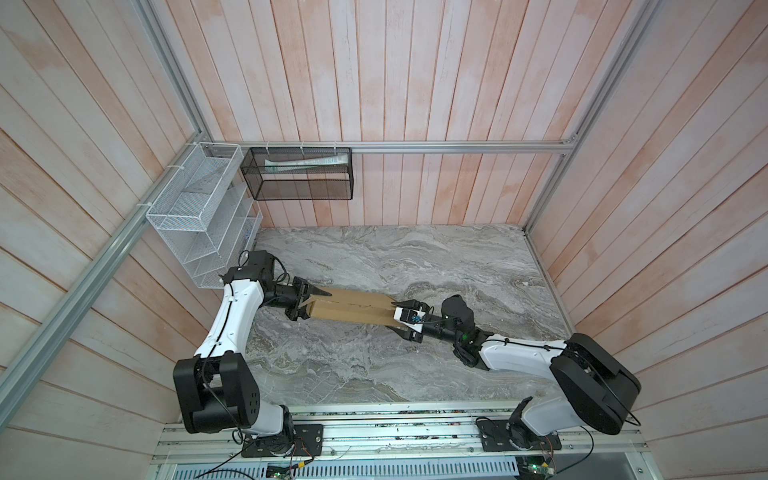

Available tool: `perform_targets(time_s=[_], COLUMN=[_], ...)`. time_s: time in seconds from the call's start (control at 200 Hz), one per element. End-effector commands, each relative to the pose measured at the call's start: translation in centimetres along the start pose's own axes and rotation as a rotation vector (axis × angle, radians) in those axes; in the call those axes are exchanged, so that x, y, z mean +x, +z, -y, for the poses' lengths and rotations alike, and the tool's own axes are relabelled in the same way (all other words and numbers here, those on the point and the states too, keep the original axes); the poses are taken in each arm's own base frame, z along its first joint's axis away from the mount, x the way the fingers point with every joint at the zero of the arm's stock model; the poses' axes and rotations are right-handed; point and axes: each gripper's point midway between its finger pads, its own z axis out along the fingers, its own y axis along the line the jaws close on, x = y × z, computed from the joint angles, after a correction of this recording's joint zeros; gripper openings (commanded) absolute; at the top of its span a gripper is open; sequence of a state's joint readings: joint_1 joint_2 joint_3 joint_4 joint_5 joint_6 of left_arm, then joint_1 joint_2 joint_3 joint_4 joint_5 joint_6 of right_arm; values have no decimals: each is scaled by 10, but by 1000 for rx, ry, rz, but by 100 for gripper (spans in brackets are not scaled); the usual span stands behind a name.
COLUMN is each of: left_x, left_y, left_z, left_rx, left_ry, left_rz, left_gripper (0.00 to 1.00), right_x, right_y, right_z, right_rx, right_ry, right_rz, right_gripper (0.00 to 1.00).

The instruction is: Fold the paper box

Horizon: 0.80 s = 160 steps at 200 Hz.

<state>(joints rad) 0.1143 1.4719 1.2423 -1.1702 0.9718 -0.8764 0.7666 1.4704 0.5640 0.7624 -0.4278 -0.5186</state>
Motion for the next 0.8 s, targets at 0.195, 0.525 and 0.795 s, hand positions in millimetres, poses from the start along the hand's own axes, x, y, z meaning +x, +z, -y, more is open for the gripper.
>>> perform_targets(time_s=[0.195,0.525,0.795], left_x=[6,6,1], left_y=[-2,-4,-6], left_z=[6,6,6], left_rx=[36,34,32], left_ry=[37,56,65], left_rz=[-53,-48,-37], left_gripper=[48,55,57], right_x=[-15,-15,-15], right_y=[3,-1,-2], right_z=[4,2,2], right_rx=[2,6,7], right_ry=[-26,-28,-33], right_rz=[27,30,23], right_gripper=[63,63,62])
